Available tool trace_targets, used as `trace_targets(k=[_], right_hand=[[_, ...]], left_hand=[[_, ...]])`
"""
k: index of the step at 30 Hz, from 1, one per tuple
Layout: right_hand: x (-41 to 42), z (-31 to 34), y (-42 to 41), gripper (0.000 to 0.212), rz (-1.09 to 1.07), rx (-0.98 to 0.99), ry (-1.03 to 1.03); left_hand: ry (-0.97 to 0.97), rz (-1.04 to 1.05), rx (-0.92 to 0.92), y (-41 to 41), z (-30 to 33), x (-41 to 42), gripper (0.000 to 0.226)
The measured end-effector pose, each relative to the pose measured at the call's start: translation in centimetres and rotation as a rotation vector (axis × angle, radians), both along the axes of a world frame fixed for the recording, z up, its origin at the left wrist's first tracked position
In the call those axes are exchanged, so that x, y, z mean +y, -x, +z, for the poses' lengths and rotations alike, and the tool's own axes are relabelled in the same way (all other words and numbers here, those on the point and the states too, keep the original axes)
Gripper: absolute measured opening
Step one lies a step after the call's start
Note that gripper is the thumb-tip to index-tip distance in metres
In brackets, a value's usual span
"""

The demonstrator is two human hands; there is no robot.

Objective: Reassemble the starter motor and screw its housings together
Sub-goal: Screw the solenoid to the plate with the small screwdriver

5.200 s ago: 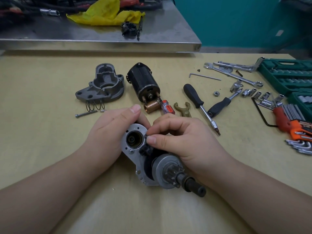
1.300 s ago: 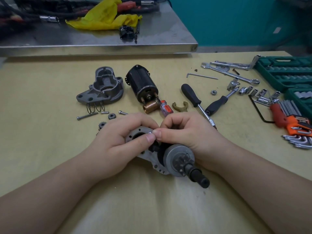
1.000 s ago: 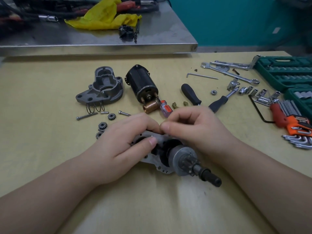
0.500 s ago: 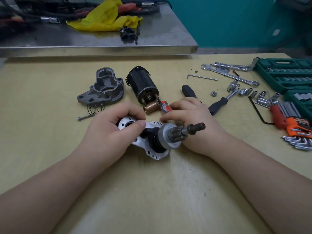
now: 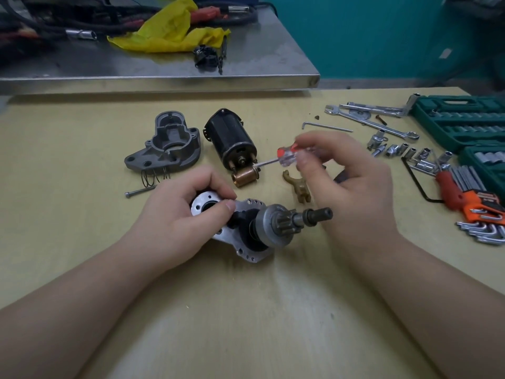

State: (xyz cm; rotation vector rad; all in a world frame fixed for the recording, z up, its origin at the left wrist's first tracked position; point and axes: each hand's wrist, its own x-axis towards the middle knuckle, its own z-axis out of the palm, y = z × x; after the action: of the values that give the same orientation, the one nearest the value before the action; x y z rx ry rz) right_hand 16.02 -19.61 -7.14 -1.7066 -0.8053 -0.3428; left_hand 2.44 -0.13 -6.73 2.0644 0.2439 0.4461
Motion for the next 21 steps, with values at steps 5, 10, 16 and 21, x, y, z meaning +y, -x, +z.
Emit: trace_targets(k=[5,10,16,21], right_hand=[[-0.4,2.0,1.4,0.022,0.115,0.243,-0.219],[-0.6,3.1,2.2,0.017,0.187,0.341,-0.118],[-0.3,4.3,3.0,0.012,0.117,0.236,-0.043],[-0.1,4.2,4.1,0.03,0.049,0.081,0.005]], left_hand=[[0.008,-0.035,0.056,-0.3,0.5,0.0,0.021],[0.028,-0.045,0.062,-0.5,0.7,-0.3,0.009],[0.034,0.017,0.056,-0.4,0.4,-0.6,0.025],[0.086,-0.009,0.029,-0.3,0.4,-0.6,0.003]])
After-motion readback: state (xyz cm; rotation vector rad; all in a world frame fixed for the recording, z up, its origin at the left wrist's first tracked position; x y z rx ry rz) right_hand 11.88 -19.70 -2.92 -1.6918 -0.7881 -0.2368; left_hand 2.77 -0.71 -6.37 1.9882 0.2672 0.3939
